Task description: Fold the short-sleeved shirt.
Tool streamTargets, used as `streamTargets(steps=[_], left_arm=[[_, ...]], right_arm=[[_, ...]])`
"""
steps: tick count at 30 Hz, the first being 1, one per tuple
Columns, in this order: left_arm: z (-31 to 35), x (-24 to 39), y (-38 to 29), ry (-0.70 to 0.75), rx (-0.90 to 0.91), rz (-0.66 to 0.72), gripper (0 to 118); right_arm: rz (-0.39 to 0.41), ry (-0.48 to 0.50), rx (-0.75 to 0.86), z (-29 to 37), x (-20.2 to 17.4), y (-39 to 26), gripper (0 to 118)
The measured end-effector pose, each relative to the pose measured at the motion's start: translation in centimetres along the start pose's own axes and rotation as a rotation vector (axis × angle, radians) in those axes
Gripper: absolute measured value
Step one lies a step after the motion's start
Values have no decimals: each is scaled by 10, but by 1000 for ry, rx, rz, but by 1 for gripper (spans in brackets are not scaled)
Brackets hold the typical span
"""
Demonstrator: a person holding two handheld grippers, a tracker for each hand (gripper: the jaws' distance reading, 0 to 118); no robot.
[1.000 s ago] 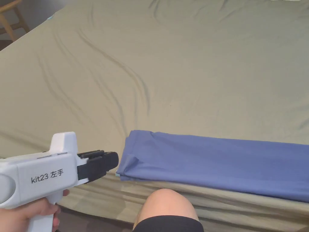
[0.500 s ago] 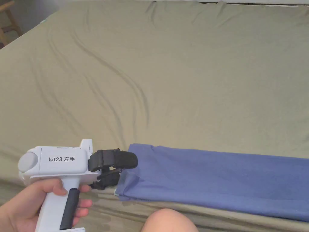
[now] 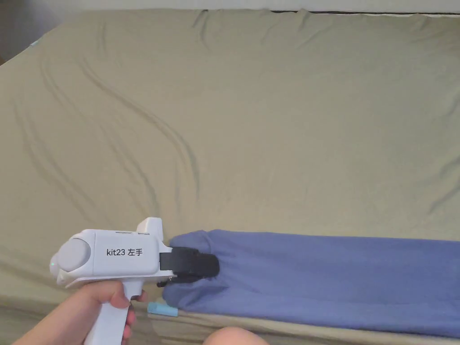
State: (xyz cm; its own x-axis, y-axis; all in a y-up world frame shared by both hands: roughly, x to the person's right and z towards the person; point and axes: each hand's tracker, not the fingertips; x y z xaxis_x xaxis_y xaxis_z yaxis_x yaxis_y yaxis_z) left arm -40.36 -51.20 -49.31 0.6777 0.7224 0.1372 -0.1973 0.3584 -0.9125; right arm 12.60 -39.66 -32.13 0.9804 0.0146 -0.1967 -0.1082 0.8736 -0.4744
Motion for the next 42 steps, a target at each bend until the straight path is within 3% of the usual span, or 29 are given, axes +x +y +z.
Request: streamTargets(steps=[4, 6, 12, 16, 20, 22, 25, 28, 34, 35, 36, 38, 40, 42], left_arm=[[25, 25, 25, -7, -4, 47, 3], [37, 45, 32, 86, 5, -77, 3], [88, 24, 81, 238, 14, -44, 3], [101, 24, 83, 453, -11, -90, 3], [93, 85, 77, 422, -32, -180, 3], [77, 128, 74, 410, -62, -231, 3], [38, 189, 62, 391, -111, -322, 3], [-9, 223, 48, 374, -149, -421, 3], [-105, 228, 27, 394, -227, -417, 3], [-118, 226, 23, 394, -236, -419, 9], [-131, 221, 22, 398, -245, -418, 24], [-143, 221, 19, 388, -262, -409, 66], [-131, 238, 21, 333, -263, -471, 66], [-111, 245, 30, 294, -132, -435, 66]], right_arm=[[10, 3, 7, 1, -1, -3, 0], [29, 5, 13, 2, -4, -5, 0], [19, 55, 17, 5, -9, -14, 0], [18, 82, 15, 6, -9, -12, 0], [27, 96, 40, 11, -9, -9, 0], [9, 115, 41, 11, -9, -6, 0], [-100, 151, -1, 12, -7, -3, 0], [-66, 150, 7, 14, -12, -4, 0], [-57, 121, -2, 13, -3, -9, 0], [-50, 109, -2, 14, -1, -10, 0], [-48, 101, 1, 15, 2, -11, 0], [-54, 94, 0, 15, 9, -13, 0], [-75, 91, -1, 15, 14, -15, 0], [-80, 95, -3, 14, 16, -15, 0]])
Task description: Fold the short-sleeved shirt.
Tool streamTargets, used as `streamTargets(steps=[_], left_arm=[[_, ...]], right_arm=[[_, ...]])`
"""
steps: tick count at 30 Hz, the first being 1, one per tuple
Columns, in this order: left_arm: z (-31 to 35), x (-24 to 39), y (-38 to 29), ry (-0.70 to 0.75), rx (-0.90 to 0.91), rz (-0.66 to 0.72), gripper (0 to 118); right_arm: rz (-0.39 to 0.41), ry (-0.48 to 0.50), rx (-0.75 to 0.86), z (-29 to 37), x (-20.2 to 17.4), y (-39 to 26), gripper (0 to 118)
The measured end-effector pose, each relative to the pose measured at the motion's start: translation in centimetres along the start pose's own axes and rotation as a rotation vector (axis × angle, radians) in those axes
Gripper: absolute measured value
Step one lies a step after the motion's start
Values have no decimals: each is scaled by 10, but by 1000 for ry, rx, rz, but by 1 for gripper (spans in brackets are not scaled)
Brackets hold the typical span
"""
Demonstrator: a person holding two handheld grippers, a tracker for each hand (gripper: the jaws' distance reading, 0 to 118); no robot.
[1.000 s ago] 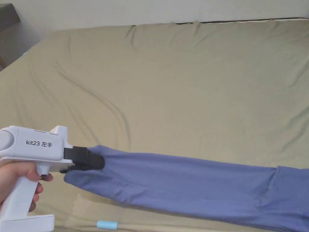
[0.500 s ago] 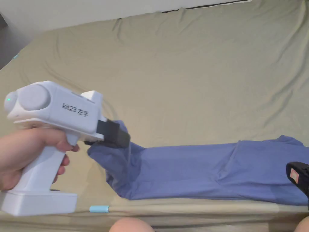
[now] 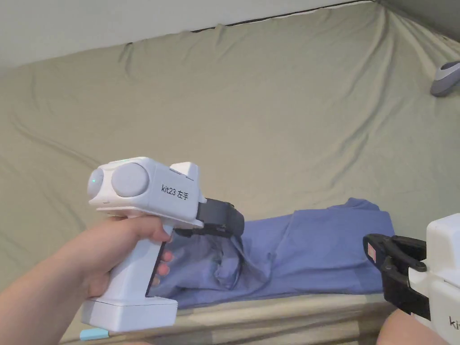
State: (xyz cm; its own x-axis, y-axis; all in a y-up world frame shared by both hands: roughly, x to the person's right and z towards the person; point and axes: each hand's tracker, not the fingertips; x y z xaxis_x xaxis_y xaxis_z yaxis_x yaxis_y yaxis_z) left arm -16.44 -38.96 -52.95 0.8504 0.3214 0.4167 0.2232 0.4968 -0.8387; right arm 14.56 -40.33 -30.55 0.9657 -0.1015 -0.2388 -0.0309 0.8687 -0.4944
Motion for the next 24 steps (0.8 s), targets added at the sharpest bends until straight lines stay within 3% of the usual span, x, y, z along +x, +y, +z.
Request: streamTargets(steps=[4, 5, 7, 16, 24], left_arm=[[35, -11, -4, 75, 78, 29, 54], [34, -12, -10, 121, 80, 9, 43], [23, -11, -25, 188, 57, -7, 0], [-75, 18, -44, 145, -35, 4, 0], [-90, 65, -56, -103, -70, -5, 0]], right_arm=[[-1, 13, -11, -4, -2, -1, 0], [1, 18, -14, -5, -3, -2, 0], [8, 21, -18, -9, -6, -2, 0], [39, -51, -36, -29, -11, 2, 0], [32, -59, -46, -60, -16, 26, 0]])
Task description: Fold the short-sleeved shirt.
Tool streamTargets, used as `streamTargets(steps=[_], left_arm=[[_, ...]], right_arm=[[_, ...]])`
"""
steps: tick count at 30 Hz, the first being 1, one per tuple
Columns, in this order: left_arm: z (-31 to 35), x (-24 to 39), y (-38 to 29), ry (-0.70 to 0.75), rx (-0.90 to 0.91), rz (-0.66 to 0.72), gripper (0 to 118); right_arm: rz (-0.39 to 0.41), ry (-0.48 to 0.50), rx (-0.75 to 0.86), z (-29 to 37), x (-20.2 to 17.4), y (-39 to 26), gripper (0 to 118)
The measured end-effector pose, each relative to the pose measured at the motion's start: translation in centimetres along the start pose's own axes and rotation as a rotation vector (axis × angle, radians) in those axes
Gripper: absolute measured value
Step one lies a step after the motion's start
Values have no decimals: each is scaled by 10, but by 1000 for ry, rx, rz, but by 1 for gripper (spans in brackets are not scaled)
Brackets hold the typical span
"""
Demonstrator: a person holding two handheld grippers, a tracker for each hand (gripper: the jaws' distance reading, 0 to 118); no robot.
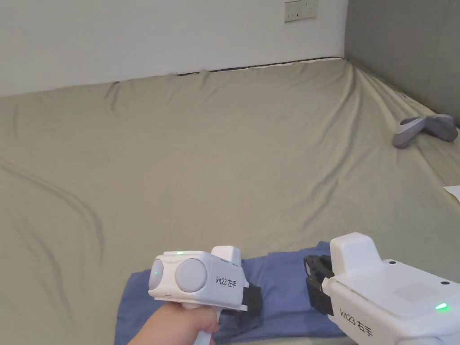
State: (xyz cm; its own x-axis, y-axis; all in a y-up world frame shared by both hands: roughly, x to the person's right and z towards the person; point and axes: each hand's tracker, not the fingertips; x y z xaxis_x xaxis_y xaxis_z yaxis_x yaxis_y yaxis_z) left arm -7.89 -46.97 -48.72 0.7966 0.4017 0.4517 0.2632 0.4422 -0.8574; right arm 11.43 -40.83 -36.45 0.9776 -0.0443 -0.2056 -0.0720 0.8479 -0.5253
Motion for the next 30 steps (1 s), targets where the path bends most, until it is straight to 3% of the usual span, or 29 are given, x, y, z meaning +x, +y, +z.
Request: streamTargets(steps=[2, 6, 9, 13, 17, 19, 20, 21, 23, 25, 28, 29, 30], left_arm=[[9, 4, 0, -84, 13, 13, 0], [62, -5, -1, -62, 121, -29, 0], [117, -45, -10, -54, 193, 20, 0], [165, -137, -35, -46, 232, 150, 0], [170, -243, -69, -196, 201, 468, 0], [157, -261, -84, -205, 203, 560, 21], [148, -266, -89, -202, 207, 583, 49], [139, -268, -91, -200, 199, 540, 65], [115, -252, -86, -282, 164, 508, 80], [101, -241, -80, -361, 226, 505, 80], [80, -234, -61, -351, 220, 513, 75], [74, -230, -57, -349, 217, 518, 56], [72, -230, -53, -318, 203, 512, 20]], right_arm=[[-7, -14, 7, -7, 2, 5, 0], [-28, -47, 9, -15, 8, 13, 0], [-13, -55, 12, -17, 9, 13, 0], [12, -47, 2, -22, 6, 6, 0], [-6, -9, -15, -29, 1, 5, 0], [0, 1, -11, -30, -2, 5, 0], [5, 1, -8, -30, -3, 5, 0], [11, 2, -9, -31, -5, 5, 0], [13, 5, -30, -38, -6, 10, 0], [-5, -10, -29, -45, -7, 17, 0], [-9, -22, -20, -50, -9, 26, 0], [-5, -24, -18, -50, -10, 28, 0], [2, -25, -14, -49, -11, 29, 0]])
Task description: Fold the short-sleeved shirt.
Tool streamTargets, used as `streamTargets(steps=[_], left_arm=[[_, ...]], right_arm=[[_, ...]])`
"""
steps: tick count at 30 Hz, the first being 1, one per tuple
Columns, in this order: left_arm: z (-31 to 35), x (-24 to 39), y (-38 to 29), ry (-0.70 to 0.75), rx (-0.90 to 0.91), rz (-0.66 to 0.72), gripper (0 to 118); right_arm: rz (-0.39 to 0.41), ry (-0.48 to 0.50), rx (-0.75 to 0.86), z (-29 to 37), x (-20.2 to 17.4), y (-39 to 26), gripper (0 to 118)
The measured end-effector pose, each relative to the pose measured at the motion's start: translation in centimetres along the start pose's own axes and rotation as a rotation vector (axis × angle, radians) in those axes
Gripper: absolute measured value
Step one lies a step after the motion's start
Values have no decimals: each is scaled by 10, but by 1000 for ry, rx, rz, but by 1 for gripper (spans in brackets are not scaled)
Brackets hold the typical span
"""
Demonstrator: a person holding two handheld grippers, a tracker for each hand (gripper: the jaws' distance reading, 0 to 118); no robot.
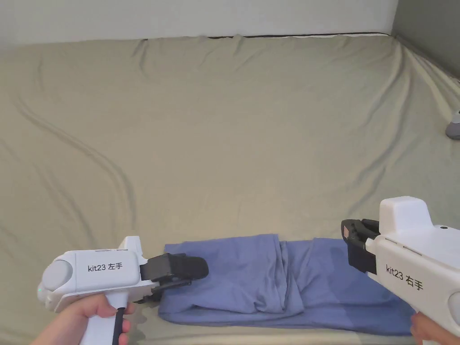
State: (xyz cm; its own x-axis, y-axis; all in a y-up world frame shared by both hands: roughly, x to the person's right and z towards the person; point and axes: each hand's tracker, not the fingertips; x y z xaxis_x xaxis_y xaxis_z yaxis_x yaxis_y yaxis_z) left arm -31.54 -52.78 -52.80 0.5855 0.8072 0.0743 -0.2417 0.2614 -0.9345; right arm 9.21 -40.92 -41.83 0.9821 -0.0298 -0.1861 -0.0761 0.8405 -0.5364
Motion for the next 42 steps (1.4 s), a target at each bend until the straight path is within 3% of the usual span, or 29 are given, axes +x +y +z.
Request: streamTargets(steps=[1, 3, 5, 15, 19, 23, 33, 42], left_arm=[[-6, 4, 0, 51, -16, -20, 12], [-13, 9, -3, 138, -41, -61, 12], [-5, 8, 4, 85, -38, -89, 12], [70, 48, 11, 88, 57, -199, 11], [106, 52, 14, 189, 106, -150, 11], [115, 82, 10, 396, 70, -305, 11], [48, 206, -5, 504, -11, -502, 11], [-80, 251, -25, 536, -153, -521, 11]], right_arm=[[3, -3, 5, 1, 1, 1, 0], [2, -9, 9, 3, 3, 2, 0], [-7, -15, 13, 4, 7, 2, 0], [2, -84, 55, 15, 19, -6, 0], [35, -136, 67, 14, 25, -8, 0], [29, -162, 73, 11, 33, -10, 0], [1, -245, 132, 0, 43, -17, 0], [5, -269, 194, 18, 62, -8, 0]])
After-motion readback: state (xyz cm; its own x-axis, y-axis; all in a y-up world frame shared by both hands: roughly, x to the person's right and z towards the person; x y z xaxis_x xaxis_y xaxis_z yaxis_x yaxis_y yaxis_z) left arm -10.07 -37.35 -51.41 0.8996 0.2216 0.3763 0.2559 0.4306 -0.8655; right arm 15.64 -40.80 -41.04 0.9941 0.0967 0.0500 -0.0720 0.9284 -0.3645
